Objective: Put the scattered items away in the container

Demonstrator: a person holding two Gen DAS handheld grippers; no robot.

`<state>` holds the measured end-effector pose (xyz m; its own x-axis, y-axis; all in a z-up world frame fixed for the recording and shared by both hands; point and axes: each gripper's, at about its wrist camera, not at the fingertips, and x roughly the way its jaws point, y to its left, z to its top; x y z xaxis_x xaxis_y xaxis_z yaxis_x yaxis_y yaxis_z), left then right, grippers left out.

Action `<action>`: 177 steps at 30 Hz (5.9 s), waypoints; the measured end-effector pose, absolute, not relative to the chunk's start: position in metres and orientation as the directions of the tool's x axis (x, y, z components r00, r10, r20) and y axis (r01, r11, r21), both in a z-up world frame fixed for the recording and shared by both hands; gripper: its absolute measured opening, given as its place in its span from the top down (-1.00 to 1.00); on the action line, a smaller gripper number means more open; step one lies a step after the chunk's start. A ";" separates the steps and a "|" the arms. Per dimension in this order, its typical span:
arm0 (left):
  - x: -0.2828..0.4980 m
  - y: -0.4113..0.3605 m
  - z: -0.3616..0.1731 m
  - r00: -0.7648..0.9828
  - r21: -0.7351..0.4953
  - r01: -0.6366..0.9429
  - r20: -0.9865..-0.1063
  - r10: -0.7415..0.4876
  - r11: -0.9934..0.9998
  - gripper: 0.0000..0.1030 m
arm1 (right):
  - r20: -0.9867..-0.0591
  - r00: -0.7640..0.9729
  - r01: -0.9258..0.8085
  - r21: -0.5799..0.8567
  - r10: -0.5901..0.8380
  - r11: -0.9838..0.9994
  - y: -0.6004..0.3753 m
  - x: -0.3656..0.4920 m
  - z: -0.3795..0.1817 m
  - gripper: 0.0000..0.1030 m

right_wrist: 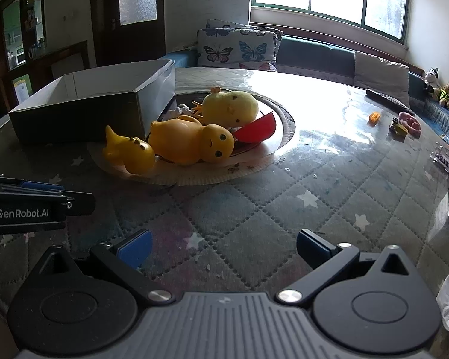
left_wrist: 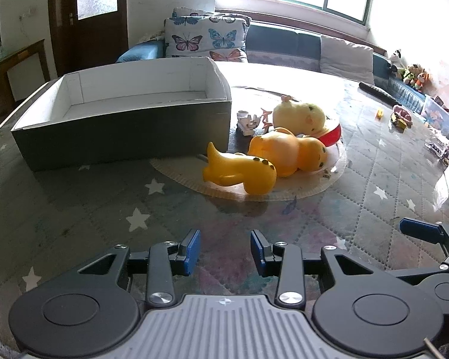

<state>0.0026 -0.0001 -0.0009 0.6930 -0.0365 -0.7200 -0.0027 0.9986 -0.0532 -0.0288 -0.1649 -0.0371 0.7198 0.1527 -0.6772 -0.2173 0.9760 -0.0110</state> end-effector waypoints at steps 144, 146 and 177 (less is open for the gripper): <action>0.105 0.043 0.016 0.596 -0.271 0.032 -0.767 -0.236 0.962 0.45 | -0.702 0.576 -0.464 0.140 0.418 0.875 -0.103 0.057 -0.032 0.19; 0.105 0.043 0.016 0.595 -0.284 0.043 -0.763 -0.253 0.958 0.55 | -0.700 0.573 -0.468 0.148 0.426 0.871 -0.102 0.056 -0.031 0.36; 0.118 0.078 0.098 0.751 -0.331 0.086 -0.598 -0.279 0.940 0.82 | -0.515 0.692 -0.527 0.120 0.506 0.842 -0.075 0.086 0.055 0.39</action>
<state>0.1184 0.0777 0.0984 0.7509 -0.2794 -0.5984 0.0860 0.9397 -0.3310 0.0860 -0.0751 0.0545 0.6919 0.5063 -0.5147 -0.5266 0.8416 0.1199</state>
